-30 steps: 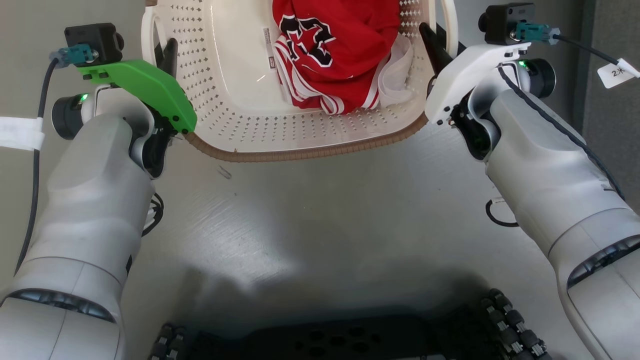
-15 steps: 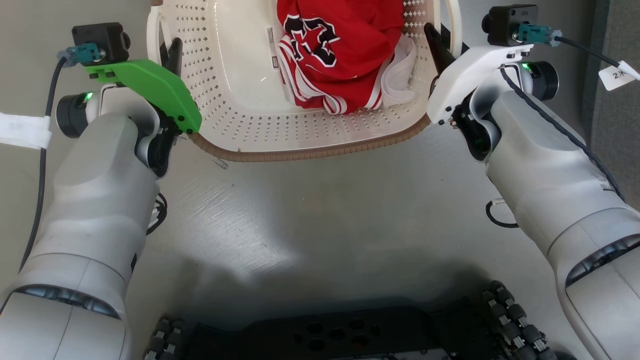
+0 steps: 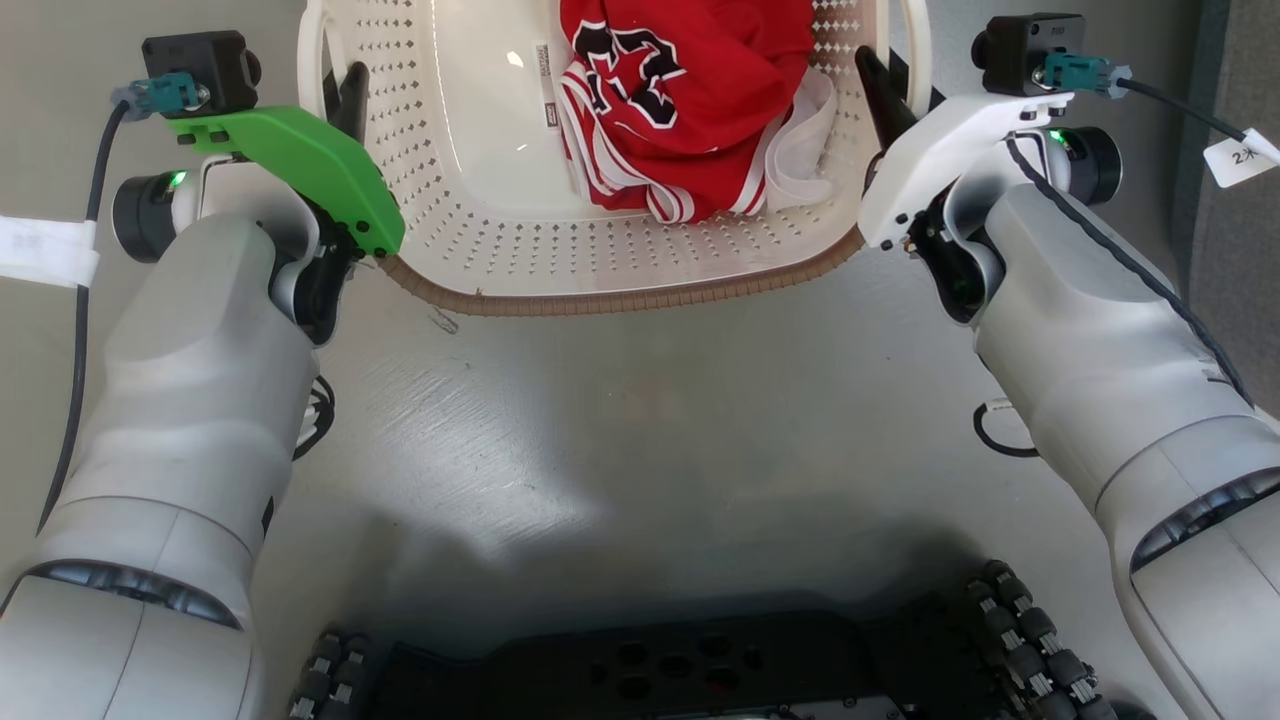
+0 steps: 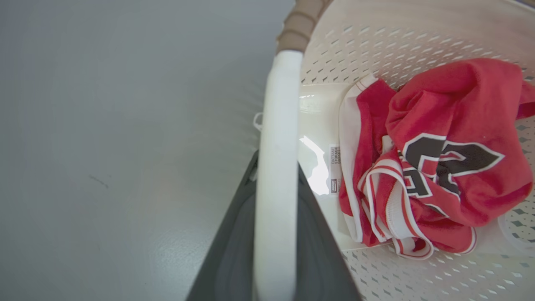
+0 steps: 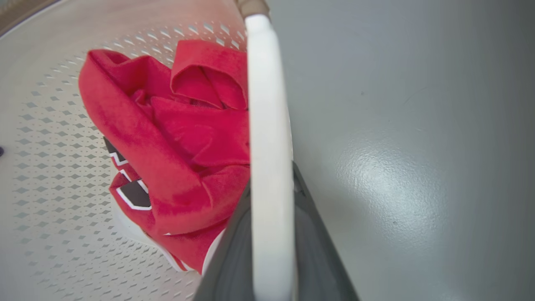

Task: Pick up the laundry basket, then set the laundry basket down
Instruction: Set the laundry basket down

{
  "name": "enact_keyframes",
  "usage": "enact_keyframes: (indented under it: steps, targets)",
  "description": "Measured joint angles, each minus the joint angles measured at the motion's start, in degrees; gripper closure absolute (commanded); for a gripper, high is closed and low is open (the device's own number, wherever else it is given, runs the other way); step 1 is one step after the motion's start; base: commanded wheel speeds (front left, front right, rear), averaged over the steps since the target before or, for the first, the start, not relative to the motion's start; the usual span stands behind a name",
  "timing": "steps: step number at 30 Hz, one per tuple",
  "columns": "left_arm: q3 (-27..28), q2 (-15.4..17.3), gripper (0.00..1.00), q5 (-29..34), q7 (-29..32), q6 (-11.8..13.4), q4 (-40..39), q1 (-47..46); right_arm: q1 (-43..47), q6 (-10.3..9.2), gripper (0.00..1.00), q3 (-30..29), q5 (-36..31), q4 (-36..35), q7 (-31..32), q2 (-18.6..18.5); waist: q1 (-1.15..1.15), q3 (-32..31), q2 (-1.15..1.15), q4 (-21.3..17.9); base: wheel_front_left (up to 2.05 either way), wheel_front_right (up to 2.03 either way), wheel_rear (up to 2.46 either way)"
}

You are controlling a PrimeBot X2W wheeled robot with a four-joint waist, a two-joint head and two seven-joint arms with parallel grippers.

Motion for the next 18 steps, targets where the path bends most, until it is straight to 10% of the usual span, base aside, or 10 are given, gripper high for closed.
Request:
enact_keyframes:
  steps: [11,12,13,18]
  targets:
    - [-0.4,-0.3,1.0,0.0,-0.2,-0.1,0.7,-0.5,-0.5,0.16,0.89,-0.2,0.4,0.6,0.0,0.2,0.0,-0.1,0.0,0.2,0.0,0.0,0.0]
    - [-0.4,-0.3,0.6,0.0,-0.2,-0.1,0.7,-0.5,-0.5,0.16,0.0,-0.2,0.4,0.6,0.0,0.2,0.0,-0.1,0.0,0.2,0.0,0.0,0.0]
    - [-0.8,-0.3,0.02,0.1,-0.2,-0.1,0.8,-0.6,-0.6,0.18,0.0,-0.2,0.4,0.6,0.0,0.2,0.0,-0.1,0.0,0.2,0.0,0.0,0.0]
    - [-0.7,0.8,0.0,0.0,0.1,-0.1,1.6,-0.7,-1.2,0.24,0.0,-0.2,0.4,0.2,0.0,-1.5,0.0,-0.3,0.0,0.2,0.0,0.0,0.0]
